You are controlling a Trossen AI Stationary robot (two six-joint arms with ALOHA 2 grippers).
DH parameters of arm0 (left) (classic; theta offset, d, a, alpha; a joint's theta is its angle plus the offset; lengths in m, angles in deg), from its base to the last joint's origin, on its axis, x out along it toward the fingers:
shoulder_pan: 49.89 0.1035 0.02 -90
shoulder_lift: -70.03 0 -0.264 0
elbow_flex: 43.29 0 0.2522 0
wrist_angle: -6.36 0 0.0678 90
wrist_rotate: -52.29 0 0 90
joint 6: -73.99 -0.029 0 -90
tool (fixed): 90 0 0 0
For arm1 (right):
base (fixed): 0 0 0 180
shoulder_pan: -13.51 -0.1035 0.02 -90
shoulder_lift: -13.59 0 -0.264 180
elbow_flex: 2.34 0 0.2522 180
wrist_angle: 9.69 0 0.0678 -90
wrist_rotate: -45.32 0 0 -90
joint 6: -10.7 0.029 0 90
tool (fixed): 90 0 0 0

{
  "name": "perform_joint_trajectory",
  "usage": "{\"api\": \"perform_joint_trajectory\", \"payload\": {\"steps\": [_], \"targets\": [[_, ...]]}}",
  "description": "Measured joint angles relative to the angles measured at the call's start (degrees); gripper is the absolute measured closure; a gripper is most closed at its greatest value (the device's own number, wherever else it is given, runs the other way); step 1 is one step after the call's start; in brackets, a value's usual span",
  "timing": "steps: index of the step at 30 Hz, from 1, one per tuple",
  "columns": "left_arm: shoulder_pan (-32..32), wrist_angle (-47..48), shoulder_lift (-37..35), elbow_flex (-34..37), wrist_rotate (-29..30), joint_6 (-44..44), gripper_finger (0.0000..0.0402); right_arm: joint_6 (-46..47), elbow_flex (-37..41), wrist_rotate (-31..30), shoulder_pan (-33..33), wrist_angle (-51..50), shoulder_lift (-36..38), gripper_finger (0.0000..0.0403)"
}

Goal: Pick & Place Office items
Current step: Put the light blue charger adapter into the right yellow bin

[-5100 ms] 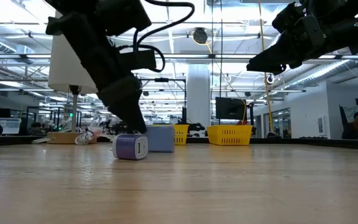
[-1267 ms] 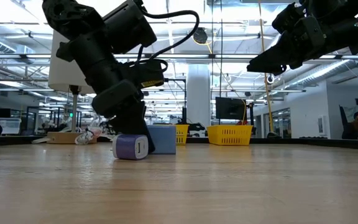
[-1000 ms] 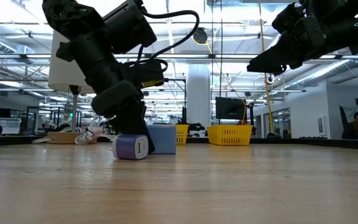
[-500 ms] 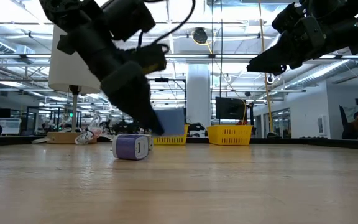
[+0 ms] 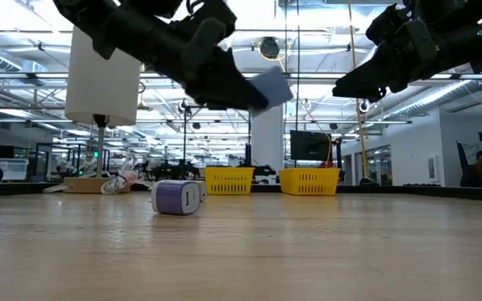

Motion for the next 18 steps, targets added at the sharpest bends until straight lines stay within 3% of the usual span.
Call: {"api": "perform_joint_trajectory", "payload": {"steps": [6, 12, 18], "targets": [[0.00, -7.70, 0.00, -0.02, -0.41, -2.03, 0.0267, 1.26, 0.00, 0.15, -0.11, 0.93, -1.72, 0.0232], [0.00, -12.45, 0.00, 0.00, -0.59, -2.09, 0.0281, 3.72, 0.00, 0.26, -0.25, 8.81, -9.06, 0.0226], [0.00, -12.76, 0.02, 0.00, -0.61, -3.12, 0.0274, 3.73, 0.04, 2.74, -2.60, 21.89, -17.45, 0.0177]]}}
